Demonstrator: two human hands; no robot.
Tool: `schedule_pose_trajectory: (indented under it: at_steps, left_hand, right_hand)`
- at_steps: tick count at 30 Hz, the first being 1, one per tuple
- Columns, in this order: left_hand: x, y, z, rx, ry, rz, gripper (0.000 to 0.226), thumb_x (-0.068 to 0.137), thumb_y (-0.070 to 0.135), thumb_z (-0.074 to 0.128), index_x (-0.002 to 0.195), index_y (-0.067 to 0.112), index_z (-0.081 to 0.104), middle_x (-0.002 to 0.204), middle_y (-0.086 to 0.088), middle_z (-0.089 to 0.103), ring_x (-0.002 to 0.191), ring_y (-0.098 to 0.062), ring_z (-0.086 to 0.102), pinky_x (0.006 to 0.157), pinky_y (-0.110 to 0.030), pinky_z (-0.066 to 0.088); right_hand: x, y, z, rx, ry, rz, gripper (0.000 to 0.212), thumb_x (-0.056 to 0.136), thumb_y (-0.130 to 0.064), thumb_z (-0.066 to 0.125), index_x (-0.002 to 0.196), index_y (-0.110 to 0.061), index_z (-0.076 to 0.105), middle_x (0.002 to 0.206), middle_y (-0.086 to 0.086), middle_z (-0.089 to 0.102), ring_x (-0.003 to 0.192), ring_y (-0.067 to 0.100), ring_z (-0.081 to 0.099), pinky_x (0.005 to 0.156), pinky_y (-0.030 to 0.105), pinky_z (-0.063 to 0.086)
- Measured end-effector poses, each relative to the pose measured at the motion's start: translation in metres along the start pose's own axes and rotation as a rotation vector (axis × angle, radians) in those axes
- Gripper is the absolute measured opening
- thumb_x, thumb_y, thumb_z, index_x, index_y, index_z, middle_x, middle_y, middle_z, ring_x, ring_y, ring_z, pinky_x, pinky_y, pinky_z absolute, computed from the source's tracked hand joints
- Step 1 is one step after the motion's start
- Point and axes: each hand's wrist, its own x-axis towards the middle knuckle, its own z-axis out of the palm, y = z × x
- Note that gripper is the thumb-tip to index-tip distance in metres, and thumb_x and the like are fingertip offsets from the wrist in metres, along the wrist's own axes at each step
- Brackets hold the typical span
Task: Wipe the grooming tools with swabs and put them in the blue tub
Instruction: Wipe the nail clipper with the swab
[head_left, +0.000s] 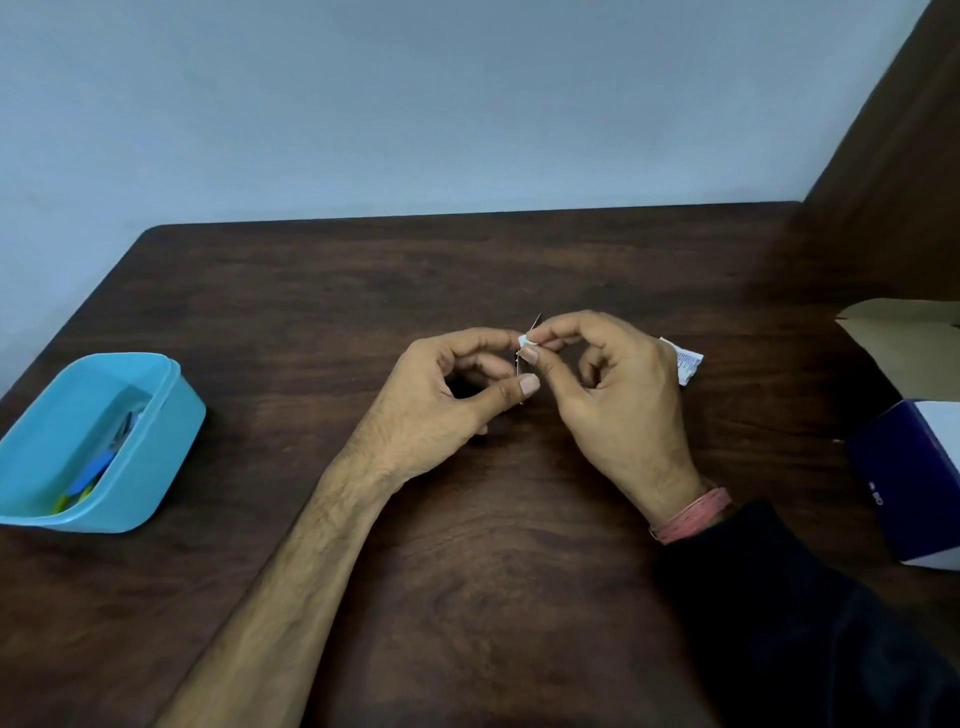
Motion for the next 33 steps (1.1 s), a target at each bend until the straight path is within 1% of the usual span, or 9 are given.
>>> schedule_pose_trajectory:
  at_steps: [4, 6, 9, 12, 16, 20, 24, 29, 33]
  left_hand:
    - [-0.0011, 0.0003, -0.0019, -0.003, -0.027, 0.023, 0.046, 0.088, 0.021, 0.094, 0.131, 0.024, 0.078, 0.1, 0.0, 0.083, 0.093, -0.012, 0.079, 0.067, -0.028, 0.063]
    - [-0.0006, -0.0015, -0.0026, 0.001, -0.025, 0.029, 0.049, 0.085, 0.022, 0.096, 0.131, 0.025, 0.079, 0.099, 0.002, 0.083, 0.094, -0.011, 0.078, 0.076, -0.025, 0.061]
    - [0.0006, -0.0051, -0.003, 0.017, 0.005, 0.028, 0.056, 0.081, 0.024, 0.1, 0.132, 0.026, 0.078, 0.102, 0.0, 0.083, 0.1, -0.015, 0.078, 0.09, -0.032, 0.063]
    - [0.0005, -0.0066, -0.0022, 0.017, 0.039, 0.019, 0.061, 0.08, 0.019, 0.1, 0.136, 0.021, 0.076, 0.103, -0.003, 0.081, 0.102, -0.018, 0.078, 0.075, -0.035, 0.066]
    - [0.0002, -0.0059, -0.0017, -0.01, 0.035, 0.004, 0.062, 0.08, 0.012, 0.099, 0.137, 0.016, 0.076, 0.104, -0.007, 0.082, 0.102, -0.022, 0.079, 0.064, -0.036, 0.067]
    - [-0.0006, -0.004, -0.0007, -0.011, 0.016, -0.018, 0.063, 0.078, 0.012, 0.1, 0.136, 0.016, 0.076, 0.101, -0.006, 0.083, 0.098, -0.018, 0.081, 0.063, -0.037, 0.067]
    - [-0.0008, -0.0036, -0.002, -0.013, 0.016, -0.014, 0.066, 0.078, 0.007, 0.1, 0.138, 0.019, 0.075, 0.105, -0.003, 0.081, 0.098, -0.016, 0.082, 0.062, -0.034, 0.065]
    - [-0.0009, 0.0001, -0.001, -0.01, -0.007, -0.018, 0.058, 0.08, 0.005, 0.098, 0.13, 0.026, 0.079, 0.101, -0.003, 0.082, 0.098, -0.016, 0.083, 0.062, -0.036, 0.067]
    - [-0.0012, 0.0012, -0.0035, -0.013, -0.033, -0.009, 0.06, 0.085, 0.003, 0.095, 0.137, 0.027, 0.075, 0.11, 0.001, 0.083, 0.103, -0.012, 0.082, 0.07, -0.032, 0.067]
  right_hand:
    - [-0.001, -0.0002, 0.0015, -0.015, -0.012, 0.003, 0.011, 0.092, -0.015, 0.089, 0.098, -0.023, 0.085, 0.091, -0.015, 0.076, 0.059, 0.016, 0.061, 0.059, 0.024, 0.05]
    - [-0.001, 0.0002, 0.0019, -0.012, -0.01, 0.001, 0.01, 0.092, -0.016, 0.089, 0.098, -0.024, 0.085, 0.088, -0.016, 0.074, 0.062, 0.017, 0.063, 0.061, 0.028, 0.053]
    - [-0.001, 0.0013, 0.0021, -0.004, -0.04, -0.013, 0.009, 0.093, -0.015, 0.088, 0.098, -0.022, 0.086, 0.088, -0.014, 0.074, 0.064, 0.015, 0.064, 0.062, 0.024, 0.05]
    - [-0.0008, 0.004, 0.0036, -0.004, -0.132, -0.029, 0.01, 0.094, -0.012, 0.087, 0.098, -0.021, 0.086, 0.091, -0.013, 0.073, 0.068, 0.008, 0.063, 0.067, 0.017, 0.044]
    - [-0.0001, 0.0064, 0.0047, 0.011, -0.198, -0.038, 0.009, 0.095, -0.012, 0.085, 0.098, -0.021, 0.085, 0.093, -0.013, 0.071, 0.073, 0.004, 0.064, 0.072, 0.017, 0.045]
    - [0.0008, 0.0074, 0.0034, -0.031, -0.15, -0.021, 0.012, 0.094, -0.011, 0.086, 0.096, -0.023, 0.084, 0.091, -0.014, 0.072, 0.073, 0.001, 0.063, 0.072, 0.013, 0.043]
    - [-0.0039, 0.0045, 0.0041, -0.056, -0.287, -0.091, 0.014, 0.097, -0.014, 0.083, 0.1, -0.028, 0.084, 0.096, -0.019, 0.068, 0.079, -0.006, 0.061, 0.075, 0.018, 0.045]
    - [-0.0002, 0.0095, 0.0038, -0.07, -0.144, -0.056, 0.01, 0.094, -0.014, 0.085, 0.097, -0.024, 0.083, 0.094, -0.013, 0.074, 0.072, -0.003, 0.061, 0.072, 0.017, 0.044]
    - [-0.0034, 0.0076, 0.0051, -0.08, -0.265, -0.096, 0.011, 0.095, -0.016, 0.085, 0.099, -0.026, 0.084, 0.097, -0.015, 0.072, 0.073, -0.005, 0.058, 0.07, 0.023, 0.046]
